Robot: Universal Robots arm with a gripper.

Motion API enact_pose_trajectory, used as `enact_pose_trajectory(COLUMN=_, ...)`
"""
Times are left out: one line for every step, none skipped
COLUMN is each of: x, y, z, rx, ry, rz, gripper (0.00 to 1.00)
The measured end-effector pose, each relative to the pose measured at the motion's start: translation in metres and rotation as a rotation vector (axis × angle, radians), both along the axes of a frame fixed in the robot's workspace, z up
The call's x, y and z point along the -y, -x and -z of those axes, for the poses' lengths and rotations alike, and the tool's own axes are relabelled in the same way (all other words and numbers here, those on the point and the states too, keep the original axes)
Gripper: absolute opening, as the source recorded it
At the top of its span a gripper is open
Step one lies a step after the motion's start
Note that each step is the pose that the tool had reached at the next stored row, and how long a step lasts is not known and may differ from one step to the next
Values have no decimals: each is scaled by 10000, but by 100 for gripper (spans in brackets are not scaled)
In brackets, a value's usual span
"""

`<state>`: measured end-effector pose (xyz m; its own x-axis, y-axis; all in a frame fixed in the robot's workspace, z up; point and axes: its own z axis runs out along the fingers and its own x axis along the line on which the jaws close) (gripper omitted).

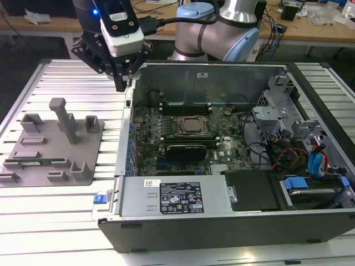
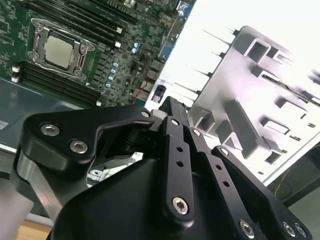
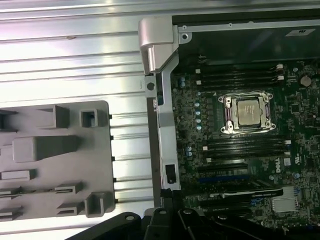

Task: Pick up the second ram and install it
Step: 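Reach for the second ram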

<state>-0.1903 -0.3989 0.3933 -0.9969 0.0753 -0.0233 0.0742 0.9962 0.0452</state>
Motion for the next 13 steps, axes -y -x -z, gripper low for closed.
enact_pose_trajectory(x=0, y=12, z=0, rx=0, ry=0, rz=0, gripper=8)
enact_pose_trajectory(x=0, y=20, z=0, rx=0, ry=0, rz=0, gripper=8)
enact_pose_trajectory(x=0, y=41, z=0, rx=0, ry=0, rz=0, gripper=8)
enact_pose_trajectory(x=0, y=59, z=0, rx=0, ry=0, rz=0, gripper=8)
enact_pose_trajectory(x=0, y=79, z=0, rx=0, ry=1, rz=1, gripper=8)
enact_pose_trajectory(x=0, y=98, z=0, rx=0, ry=0, rz=0, gripper=8)
enact_pose_trajectory(x=0, y=124, z=0, rx=0, ry=0, rz=0, gripper=8)
enact_pose_trajectory(x=0, y=143, z=0, rx=0, ry=0, rz=0, gripper=8)
enact_pose_trajectory(x=0, y=162, z=0, rx=0, ry=0, rz=-1, gripper=8)
enact_pose_trajectory(x=0, y=184, z=0, rx=0, ry=0, rz=0, gripper=8)
enact_pose_trajectory(x=0, y=201, z=0, rx=0, ry=0, rz=0, gripper=8)
enact_pose_trajectory(x=0, y=216, z=0, rx=0, ry=-1, rz=1, gripper=8)
enact_pose_trajectory(x=0, y=238, z=0, rx=0, ry=0, rz=1, gripper=8)
